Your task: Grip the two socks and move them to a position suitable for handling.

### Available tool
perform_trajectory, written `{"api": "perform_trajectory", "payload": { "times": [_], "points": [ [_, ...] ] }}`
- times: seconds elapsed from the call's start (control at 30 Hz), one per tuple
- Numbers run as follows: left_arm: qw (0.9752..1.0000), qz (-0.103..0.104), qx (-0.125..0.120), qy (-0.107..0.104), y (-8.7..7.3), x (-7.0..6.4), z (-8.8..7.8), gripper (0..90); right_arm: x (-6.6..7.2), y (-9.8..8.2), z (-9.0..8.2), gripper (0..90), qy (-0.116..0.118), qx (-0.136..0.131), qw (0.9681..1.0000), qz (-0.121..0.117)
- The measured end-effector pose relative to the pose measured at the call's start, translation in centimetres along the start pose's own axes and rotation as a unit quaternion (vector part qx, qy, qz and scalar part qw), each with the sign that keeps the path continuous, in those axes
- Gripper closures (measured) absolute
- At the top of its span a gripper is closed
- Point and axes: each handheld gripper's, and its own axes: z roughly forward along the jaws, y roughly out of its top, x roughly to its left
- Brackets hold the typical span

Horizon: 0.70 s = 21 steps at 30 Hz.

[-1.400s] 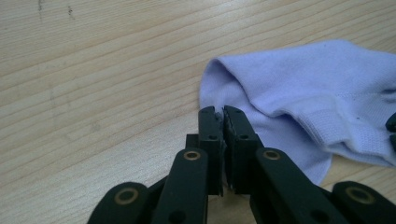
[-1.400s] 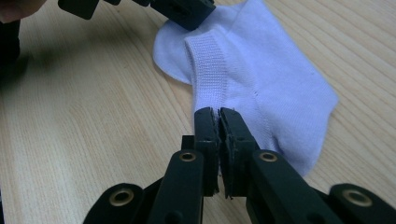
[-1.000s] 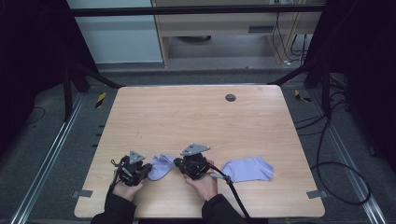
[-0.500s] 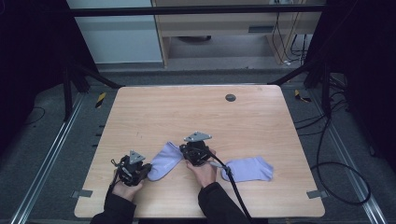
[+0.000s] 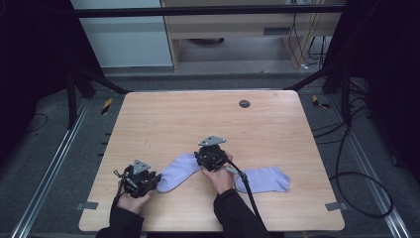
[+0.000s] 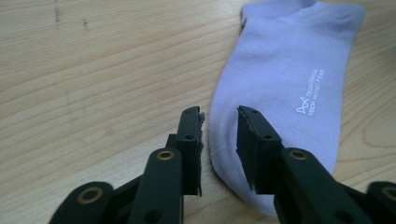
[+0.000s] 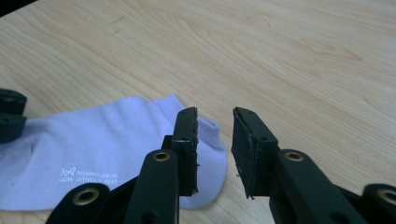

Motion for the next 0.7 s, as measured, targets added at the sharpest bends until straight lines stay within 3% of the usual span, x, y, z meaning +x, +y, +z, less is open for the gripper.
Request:
{"api": "perform_trajectory", "payload": {
  "times": [0.17,0.33,0.7],
  "points": [
    [0.9999,-0.008,0.003,0.011,-0.4,0.1,-0.9,67.9,-0.4,-0.6,0.6,67.9,0.004,0.026,0.9996,0.0],
    [0.9998,-0.006,0.019,0.008,-0.6,-0.2,-0.5,68.9,-0.7,-1.2,1.4,68.8,0.006,0.044,0.999,0.003],
    [0.9991,0.002,0.041,0.009,-0.5,-0.8,0.2,85.0,-0.5,-1.8,2.3,78.8,0.005,0.073,0.9973,0.0]
  ]
}}
